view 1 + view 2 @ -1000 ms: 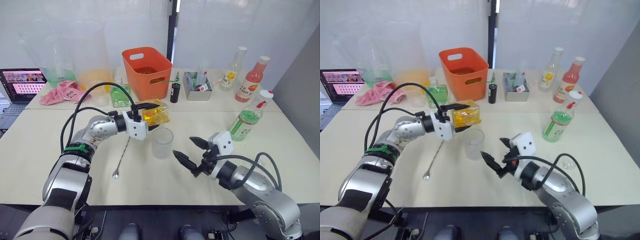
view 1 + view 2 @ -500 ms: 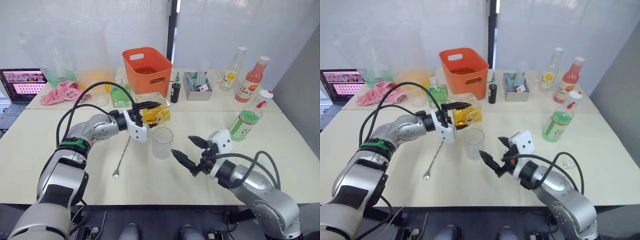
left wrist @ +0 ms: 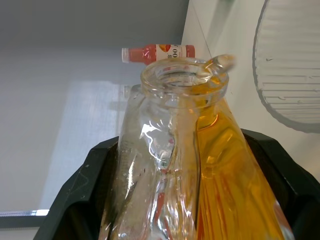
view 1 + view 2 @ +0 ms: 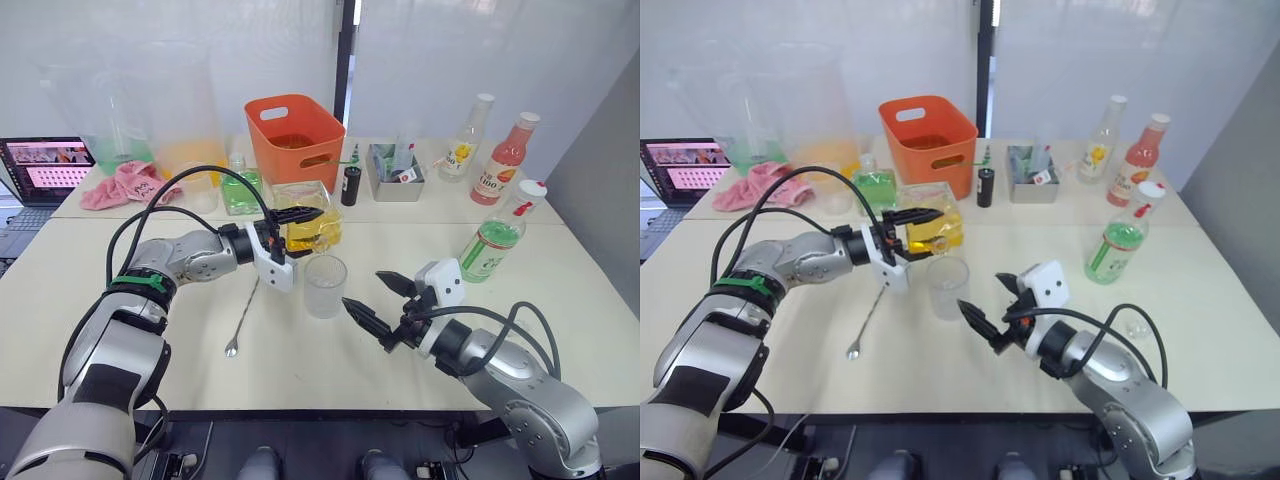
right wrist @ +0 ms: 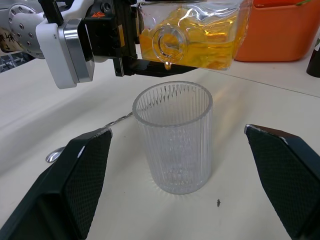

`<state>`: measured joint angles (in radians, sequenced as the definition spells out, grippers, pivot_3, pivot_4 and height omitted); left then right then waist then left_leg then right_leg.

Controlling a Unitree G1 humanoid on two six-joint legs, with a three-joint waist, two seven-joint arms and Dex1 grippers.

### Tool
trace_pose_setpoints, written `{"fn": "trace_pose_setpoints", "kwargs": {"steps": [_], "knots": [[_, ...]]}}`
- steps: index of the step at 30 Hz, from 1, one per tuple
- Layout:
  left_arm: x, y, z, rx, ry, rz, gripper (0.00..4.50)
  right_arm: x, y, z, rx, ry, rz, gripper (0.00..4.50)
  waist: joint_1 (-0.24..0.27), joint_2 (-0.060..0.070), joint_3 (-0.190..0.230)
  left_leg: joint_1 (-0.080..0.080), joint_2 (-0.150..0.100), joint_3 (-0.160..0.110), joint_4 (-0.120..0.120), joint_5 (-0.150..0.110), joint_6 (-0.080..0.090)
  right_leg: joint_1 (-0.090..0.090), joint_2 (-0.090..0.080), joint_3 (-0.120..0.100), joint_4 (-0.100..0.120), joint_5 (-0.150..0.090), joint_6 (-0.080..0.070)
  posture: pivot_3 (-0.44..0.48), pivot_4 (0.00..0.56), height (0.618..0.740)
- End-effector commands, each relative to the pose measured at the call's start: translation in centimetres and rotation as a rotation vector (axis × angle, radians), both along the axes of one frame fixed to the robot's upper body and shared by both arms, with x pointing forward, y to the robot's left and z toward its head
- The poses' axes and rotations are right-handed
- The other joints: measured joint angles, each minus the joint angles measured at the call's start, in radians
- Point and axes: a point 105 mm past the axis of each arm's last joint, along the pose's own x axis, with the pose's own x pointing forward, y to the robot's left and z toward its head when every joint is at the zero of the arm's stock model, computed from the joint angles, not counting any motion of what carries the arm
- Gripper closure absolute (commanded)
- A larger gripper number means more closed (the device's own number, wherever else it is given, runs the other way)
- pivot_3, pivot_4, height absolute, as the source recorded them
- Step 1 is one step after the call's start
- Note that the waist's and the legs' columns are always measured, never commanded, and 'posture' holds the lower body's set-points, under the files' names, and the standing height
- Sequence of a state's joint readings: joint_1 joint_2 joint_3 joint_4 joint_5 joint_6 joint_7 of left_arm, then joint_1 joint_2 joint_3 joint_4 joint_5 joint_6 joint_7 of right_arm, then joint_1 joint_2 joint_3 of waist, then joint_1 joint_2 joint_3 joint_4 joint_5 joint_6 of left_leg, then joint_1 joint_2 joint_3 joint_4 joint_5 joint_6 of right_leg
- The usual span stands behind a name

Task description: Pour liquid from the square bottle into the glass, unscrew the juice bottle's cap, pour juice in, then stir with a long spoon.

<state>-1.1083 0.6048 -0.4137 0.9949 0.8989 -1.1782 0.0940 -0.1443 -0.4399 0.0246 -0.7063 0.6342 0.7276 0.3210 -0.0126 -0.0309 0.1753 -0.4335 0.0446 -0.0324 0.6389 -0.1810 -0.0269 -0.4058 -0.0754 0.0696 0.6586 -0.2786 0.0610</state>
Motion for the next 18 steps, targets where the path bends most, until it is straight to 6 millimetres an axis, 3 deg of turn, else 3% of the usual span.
{"fn": "trace_pose_setpoints", "kwargs": {"steps": [1,18], "knots": [[-0.66,-0.7,5.13,-0.089,-0.169,-0.059,1.65,-0.44,0.14,1.56,0.028,-0.059,0.01,0.0,0.0,0.0,0.0,0.0,0.0,0.0,0.0,0.0,0.0,0.0,0.0,0.0,0.0,0.0,0.0,0.0,0.15,0.739],[-0.44,-0.93,5.39,-0.065,-0.225,-0.06,1.65,-0.53,0.22,1.59,0.037,-0.059,0.01,0.0,0.0,0.0,0.0,0.0,0.0,0.0,0.0,0.0,0.0,0.0,0.0,0.0,0.001,0.0,0.0,0.0,0.15,0.739]]}}
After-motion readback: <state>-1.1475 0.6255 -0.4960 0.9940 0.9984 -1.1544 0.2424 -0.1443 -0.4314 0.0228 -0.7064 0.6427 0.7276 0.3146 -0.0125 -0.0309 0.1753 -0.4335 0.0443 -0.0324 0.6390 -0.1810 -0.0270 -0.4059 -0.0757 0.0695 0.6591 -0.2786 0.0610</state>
